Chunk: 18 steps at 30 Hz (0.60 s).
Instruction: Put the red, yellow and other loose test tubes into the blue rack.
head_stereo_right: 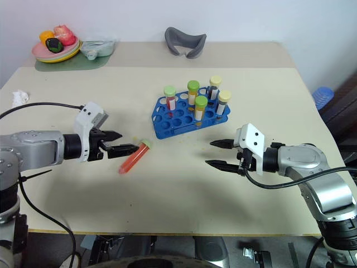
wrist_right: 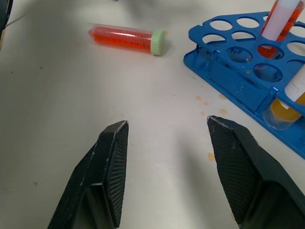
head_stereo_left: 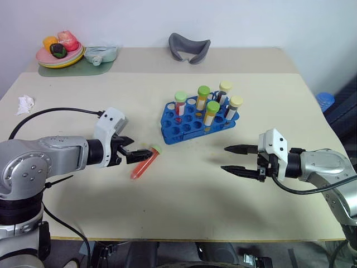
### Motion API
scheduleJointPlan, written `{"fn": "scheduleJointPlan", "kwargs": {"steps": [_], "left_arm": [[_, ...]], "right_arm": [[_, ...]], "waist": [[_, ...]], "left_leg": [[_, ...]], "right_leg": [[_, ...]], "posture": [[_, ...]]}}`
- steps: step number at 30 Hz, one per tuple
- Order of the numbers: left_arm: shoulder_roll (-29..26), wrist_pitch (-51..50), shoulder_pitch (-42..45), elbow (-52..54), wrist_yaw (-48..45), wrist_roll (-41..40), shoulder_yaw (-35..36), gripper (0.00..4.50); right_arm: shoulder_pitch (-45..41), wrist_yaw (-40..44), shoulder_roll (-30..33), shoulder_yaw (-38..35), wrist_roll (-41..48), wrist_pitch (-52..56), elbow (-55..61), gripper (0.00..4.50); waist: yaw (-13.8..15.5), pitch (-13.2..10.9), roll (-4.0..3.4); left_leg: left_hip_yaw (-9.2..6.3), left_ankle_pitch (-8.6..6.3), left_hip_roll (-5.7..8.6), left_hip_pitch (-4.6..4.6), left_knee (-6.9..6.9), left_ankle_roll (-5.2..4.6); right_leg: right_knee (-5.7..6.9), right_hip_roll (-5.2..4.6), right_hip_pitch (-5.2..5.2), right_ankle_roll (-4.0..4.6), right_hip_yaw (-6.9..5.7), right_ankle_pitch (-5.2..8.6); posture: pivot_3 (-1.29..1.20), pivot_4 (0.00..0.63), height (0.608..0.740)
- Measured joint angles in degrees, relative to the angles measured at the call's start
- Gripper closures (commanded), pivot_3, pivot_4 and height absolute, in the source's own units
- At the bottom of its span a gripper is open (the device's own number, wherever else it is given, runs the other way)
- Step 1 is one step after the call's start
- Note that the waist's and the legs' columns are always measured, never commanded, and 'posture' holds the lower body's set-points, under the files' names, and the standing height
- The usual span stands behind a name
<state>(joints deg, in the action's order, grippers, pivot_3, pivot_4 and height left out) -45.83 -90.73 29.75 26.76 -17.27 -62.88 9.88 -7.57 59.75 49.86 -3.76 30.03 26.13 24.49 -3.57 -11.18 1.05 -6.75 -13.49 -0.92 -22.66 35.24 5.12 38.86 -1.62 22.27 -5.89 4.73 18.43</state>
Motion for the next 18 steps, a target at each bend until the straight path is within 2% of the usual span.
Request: {"fn": "scheduleJointPlan", "kwargs": {"steps": [4, 7, 13, 18], "left_arm": [[-3.5, -1.3, 2.5, -2.9, 1.7, -2.6, -5.0, 0.0], [-4.0, -1.3, 4.6, -6.3, 5.8, -3.2, -9.1, 0.0], [1.3, -1.3, 8.9, -14.9, 15.2, -1.3, -14.7, 0.0], [4.5, -1.3, 13.0, -19.6, 18.4, 0.9, -16.7, 0.0]], "right_arm": [[-1.9, -0.1, -0.6, 0.5, -0.3, -0.3, -0.3, 1.85], [-2.8, -0.6, -1.6, 1.2, -0.6, -0.3, -0.7, 1.85], [-2.2, -1.5, -2.1, 1.4, -0.6, -0.2, -0.4, 1.85], [0.9, -1.9, -2.0, 0.8, -0.1, 0.3, 1.9, 1.85]], "waist": [[0.0, 0.0, 0.03], [0.3, 0.0, 0.03], [1.2, 0.0, 0.03], [1.3, 0.0, 0.03]], "left_leg": [[0.0, 0.0, 0.0, 0.01, 0.0, 0.0], [0.0, 0.0, 0.0, -0.01, 0.0, 0.0], [-0.01, 0.0, 0.03, -0.12, 0.04, 0.01], [-0.01, 0.01, 0.05, -0.16, 0.04, 0.02]], "right_leg": [[0.01, -0.01, -0.01, 0.0, 0.01, 0.0], [0.0, -0.02, 0.01, 0.0, 0.01, 0.0], [-0.01, -0.04, 0.08, 0.0, 0.0, 0.0], [-0.02, -0.06, 0.09, -0.01, -0.01, 0.0]], "posture": [[0.0, 0.15, 0.74], [0.0, 0.15, 0.74], [0.0, 0.15, 0.74], [0.0, 0.15, 0.74]]}}
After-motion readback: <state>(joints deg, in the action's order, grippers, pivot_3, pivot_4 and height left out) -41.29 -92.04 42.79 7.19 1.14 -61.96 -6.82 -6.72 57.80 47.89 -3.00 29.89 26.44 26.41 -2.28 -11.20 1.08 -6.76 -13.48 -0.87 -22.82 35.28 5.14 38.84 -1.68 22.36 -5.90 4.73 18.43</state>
